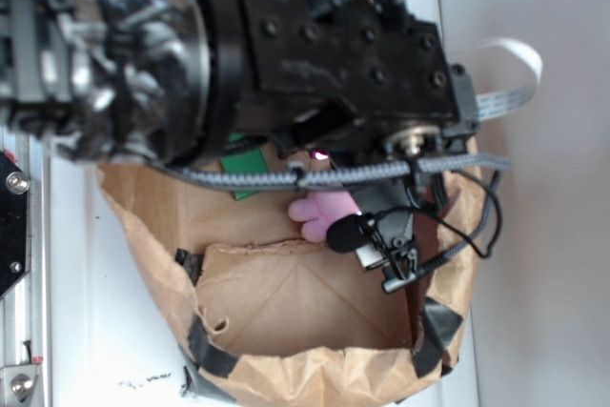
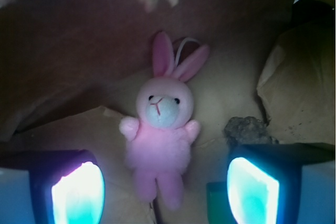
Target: Grab the pink bunny.
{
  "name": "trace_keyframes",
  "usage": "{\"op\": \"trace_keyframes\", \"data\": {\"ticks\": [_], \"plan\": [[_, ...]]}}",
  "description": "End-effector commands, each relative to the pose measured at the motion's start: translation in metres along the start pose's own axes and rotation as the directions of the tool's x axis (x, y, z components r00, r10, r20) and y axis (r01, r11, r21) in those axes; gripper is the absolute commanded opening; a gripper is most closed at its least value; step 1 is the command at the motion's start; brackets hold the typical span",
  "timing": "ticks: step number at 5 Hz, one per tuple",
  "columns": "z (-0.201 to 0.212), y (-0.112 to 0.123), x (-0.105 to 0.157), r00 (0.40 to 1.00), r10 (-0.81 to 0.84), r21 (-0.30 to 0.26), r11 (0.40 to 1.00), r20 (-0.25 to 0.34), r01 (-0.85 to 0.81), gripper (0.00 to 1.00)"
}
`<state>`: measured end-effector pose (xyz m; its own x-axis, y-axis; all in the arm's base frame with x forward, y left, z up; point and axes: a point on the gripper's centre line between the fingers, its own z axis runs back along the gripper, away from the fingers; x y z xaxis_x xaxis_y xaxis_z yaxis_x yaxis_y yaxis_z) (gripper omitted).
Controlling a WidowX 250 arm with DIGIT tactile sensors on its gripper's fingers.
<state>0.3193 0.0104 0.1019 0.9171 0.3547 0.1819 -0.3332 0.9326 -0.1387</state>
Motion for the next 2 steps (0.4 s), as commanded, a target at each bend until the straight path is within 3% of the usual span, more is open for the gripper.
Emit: {"op": "trace_keyframes", "data": {"ticks": [1,2], "plan": [[0.019,-0.005,0.010,0.998,-0.016,-0.019,1.000,0.068,0.018,1.00],[0.004,0.000,0.003,0.994,-0.041,-0.003,0.999,0.101,0.042,1.00]]}}
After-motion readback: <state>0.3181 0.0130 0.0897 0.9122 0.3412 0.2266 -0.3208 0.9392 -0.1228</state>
